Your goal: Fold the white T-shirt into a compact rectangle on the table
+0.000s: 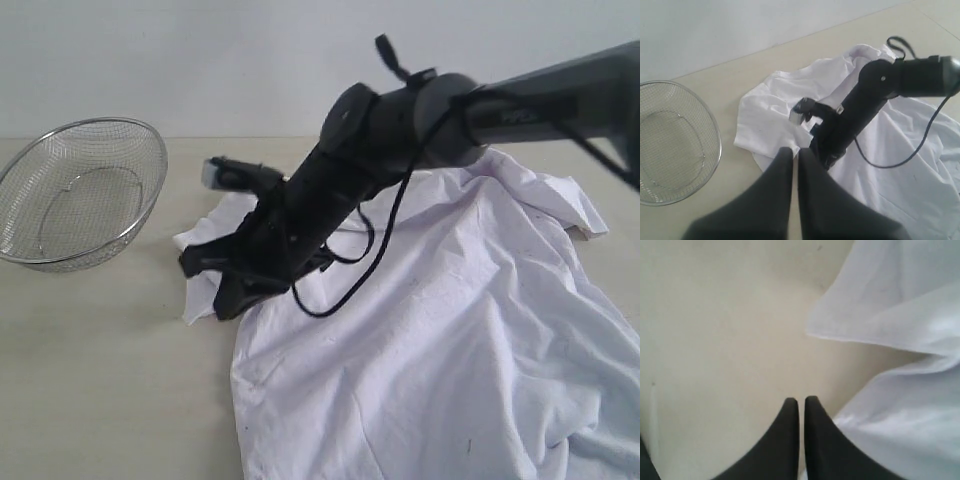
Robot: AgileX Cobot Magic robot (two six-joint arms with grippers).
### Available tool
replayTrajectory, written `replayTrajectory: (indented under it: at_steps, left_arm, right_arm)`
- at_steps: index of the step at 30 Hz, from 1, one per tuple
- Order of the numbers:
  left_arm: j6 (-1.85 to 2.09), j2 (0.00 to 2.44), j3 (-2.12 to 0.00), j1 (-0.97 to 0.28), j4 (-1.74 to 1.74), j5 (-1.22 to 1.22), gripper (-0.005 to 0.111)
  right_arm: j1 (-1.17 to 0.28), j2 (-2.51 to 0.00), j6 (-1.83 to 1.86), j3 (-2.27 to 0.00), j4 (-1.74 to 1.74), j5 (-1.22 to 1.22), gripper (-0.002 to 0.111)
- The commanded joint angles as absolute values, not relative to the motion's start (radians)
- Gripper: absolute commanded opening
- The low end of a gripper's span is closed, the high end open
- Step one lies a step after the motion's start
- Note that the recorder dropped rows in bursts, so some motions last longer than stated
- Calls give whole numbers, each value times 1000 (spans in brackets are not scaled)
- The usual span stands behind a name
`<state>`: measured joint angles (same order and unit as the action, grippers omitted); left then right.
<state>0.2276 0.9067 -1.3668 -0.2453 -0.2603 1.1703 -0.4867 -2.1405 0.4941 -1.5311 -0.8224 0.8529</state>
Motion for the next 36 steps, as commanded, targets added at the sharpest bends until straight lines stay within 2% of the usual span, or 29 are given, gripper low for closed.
replayTrajectory:
  at_steps: [1, 11, 19, 21, 25, 27, 32, 36]
  left_arm:
    - [231, 903, -1361, -242, -272, 1151, 4]
    - [231, 903, -1361, -242, -274, 1144, 4]
    - [254, 903, -1360, -242, -345, 1147, 4]
    - [254, 905, -1360, -242, -345, 1147, 4]
    - [254, 905, -1360, -242, -345, 1157, 4]
    - [254, 905, -1360, -242, -345, 1157, 4]
    - [254, 905, -1360, -242, -347, 1158, 4]
    - [254, 907, -1360, -242, -347, 1153, 4]
  right_arm:
    - [-364, -2022, 392, -1536, -674, 906, 0]
    - [-69, -1857, 296, -1366, -485, 904, 0]
    - [37, -1869, 293, -1467, -433, 780, 0]
    - [65, -1902, 277, -1545, -390, 785, 6]
    - [134, -2008, 195, -1709, -378, 844, 31]
    - [163, -2065, 169, -1789, -378, 886, 40]
    - [207, -2176, 314, -1897, -352, 1037, 49]
    - [207, -2184, 442, -1895, -357, 1040, 54]
